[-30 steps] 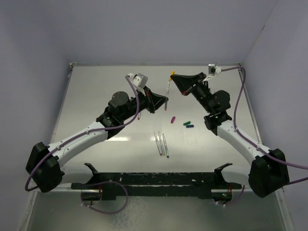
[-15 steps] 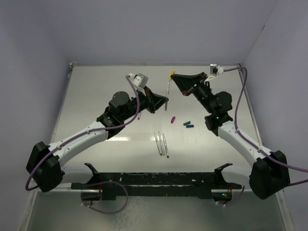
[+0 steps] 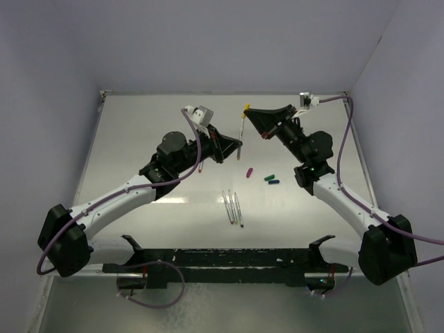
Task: Insert the pens into the pen caps
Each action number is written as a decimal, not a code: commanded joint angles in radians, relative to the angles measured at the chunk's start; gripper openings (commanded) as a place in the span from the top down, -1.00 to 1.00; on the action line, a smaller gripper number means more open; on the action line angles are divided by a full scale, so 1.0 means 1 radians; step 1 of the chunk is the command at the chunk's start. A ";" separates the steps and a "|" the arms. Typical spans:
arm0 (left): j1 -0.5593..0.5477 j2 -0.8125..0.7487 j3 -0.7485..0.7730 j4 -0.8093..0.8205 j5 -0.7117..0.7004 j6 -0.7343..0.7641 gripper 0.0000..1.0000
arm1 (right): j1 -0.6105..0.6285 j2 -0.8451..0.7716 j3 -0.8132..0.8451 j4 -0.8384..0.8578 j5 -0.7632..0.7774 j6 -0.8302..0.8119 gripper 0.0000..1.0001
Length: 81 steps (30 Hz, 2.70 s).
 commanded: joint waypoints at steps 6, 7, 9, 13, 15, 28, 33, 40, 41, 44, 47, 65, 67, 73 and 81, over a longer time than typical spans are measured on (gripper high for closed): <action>0.007 0.000 0.030 0.037 0.006 -0.002 1.00 | 0.000 -0.021 0.035 -0.006 -0.044 -0.002 1.00; 0.010 -0.001 0.030 0.038 0.005 -0.001 1.00 | -0.001 -0.021 0.040 -0.021 -0.050 -0.001 1.00; 0.014 -0.004 0.030 0.037 0.003 0.001 1.00 | 0.000 -0.021 0.055 -0.067 -0.062 -0.011 1.00; 0.023 -0.006 0.029 0.038 0.000 0.003 1.00 | -0.001 -0.014 0.103 -0.192 -0.094 -0.040 1.00; 0.029 -0.005 0.028 0.037 0.001 0.001 1.00 | -0.001 -0.005 0.127 -0.254 -0.119 -0.058 1.00; 0.110 0.003 0.047 0.113 0.071 -0.007 1.00 | 0.001 0.077 0.231 -0.535 -0.286 -0.174 1.00; 0.129 0.030 0.089 0.134 0.104 -0.010 1.00 | 0.009 0.081 0.220 -0.553 -0.306 -0.218 1.00; 0.135 0.060 0.101 0.221 0.116 -0.056 1.00 | 0.029 0.092 0.222 -0.657 -0.279 -0.301 1.00; 0.135 0.062 0.106 0.221 0.112 -0.053 1.00 | 0.033 0.093 0.221 -0.672 -0.273 -0.311 1.00; 0.137 0.056 0.118 0.228 0.098 -0.037 1.00 | 0.048 0.097 0.228 -0.721 -0.257 -0.352 1.00; 0.139 0.052 0.133 0.227 0.080 -0.018 1.00 | 0.070 0.107 0.236 -0.770 -0.234 -0.386 1.00; 0.169 -0.001 0.121 0.210 -0.002 0.022 1.00 | 0.113 0.139 0.262 -0.924 -0.073 -0.447 1.00; 0.171 -0.002 0.121 0.207 -0.003 0.022 1.00 | 0.117 0.148 0.271 -0.937 -0.063 -0.452 1.00; 0.175 0.001 0.124 0.182 0.002 0.030 1.00 | 0.121 0.149 0.274 -0.930 -0.050 -0.456 1.00; 0.174 0.027 0.113 0.014 0.076 0.056 1.00 | 0.122 0.109 0.298 -0.826 0.025 -0.436 0.67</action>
